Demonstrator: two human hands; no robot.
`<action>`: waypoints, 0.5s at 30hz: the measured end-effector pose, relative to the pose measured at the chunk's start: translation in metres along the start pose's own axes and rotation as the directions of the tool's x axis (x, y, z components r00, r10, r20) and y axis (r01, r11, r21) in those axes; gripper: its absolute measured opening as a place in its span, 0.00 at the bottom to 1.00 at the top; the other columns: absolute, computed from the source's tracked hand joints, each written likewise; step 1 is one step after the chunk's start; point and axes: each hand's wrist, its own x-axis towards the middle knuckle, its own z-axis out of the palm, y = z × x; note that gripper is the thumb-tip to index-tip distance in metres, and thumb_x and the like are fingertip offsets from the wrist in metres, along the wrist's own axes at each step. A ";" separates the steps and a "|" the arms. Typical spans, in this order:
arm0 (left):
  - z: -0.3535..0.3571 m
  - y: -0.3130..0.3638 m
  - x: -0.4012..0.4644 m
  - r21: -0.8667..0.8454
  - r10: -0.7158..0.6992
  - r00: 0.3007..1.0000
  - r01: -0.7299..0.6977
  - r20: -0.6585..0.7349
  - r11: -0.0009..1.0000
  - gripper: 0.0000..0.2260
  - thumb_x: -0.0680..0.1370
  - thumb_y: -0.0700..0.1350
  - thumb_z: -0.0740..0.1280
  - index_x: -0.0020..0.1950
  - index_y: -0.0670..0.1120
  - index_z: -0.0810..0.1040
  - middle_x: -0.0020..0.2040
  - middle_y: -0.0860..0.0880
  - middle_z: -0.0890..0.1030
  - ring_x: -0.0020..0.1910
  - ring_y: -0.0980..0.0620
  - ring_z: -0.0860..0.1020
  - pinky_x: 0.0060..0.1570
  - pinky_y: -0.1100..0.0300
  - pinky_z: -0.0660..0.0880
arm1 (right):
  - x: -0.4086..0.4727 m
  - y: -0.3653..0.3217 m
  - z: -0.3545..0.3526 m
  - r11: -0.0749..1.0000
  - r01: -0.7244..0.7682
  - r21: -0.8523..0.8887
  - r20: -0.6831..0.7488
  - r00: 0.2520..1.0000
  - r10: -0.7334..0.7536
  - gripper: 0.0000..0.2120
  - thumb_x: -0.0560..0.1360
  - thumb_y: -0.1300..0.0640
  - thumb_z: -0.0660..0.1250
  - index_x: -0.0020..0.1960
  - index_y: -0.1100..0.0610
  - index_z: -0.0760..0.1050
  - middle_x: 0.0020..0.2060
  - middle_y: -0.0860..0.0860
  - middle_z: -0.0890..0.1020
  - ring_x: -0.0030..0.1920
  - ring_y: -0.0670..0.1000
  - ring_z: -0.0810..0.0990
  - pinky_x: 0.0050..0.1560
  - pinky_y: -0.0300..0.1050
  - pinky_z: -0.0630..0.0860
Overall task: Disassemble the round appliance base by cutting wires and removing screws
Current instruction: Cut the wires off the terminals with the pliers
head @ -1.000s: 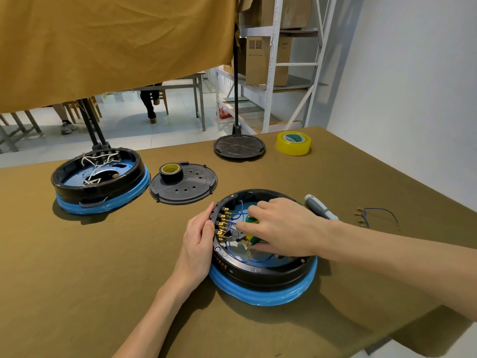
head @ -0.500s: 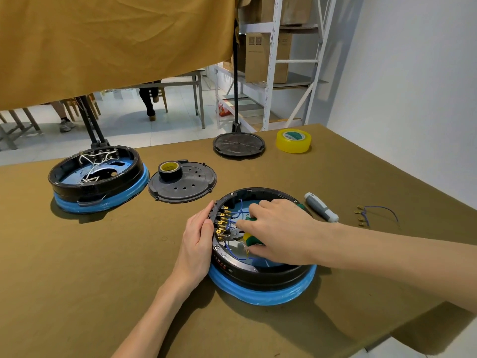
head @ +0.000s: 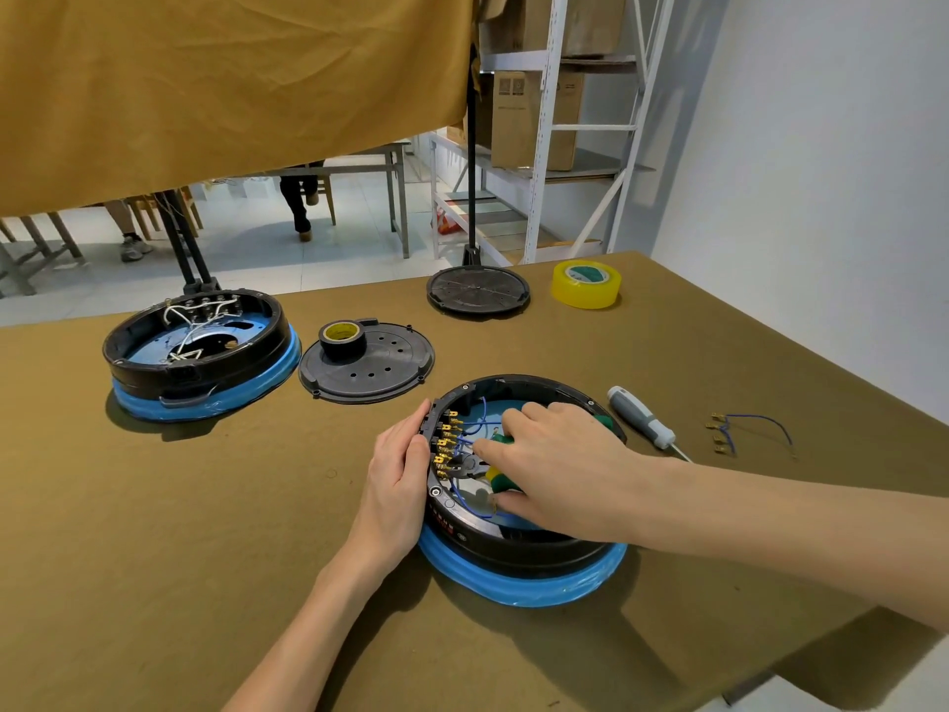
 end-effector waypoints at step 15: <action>0.001 0.000 0.000 0.002 -0.014 1.000 0.014 0.004 1.000 0.19 0.88 0.48 0.52 0.80 0.52 0.64 0.71 0.59 0.68 0.72 0.64 0.64 0.66 0.70 0.59 | -0.002 -0.013 -0.010 0.981 0.085 -0.173 0.058 0.995 -0.076 0.09 0.83 0.56 0.61 0.58 0.59 0.75 0.42 0.55 0.75 0.39 0.55 0.71 0.38 0.49 0.68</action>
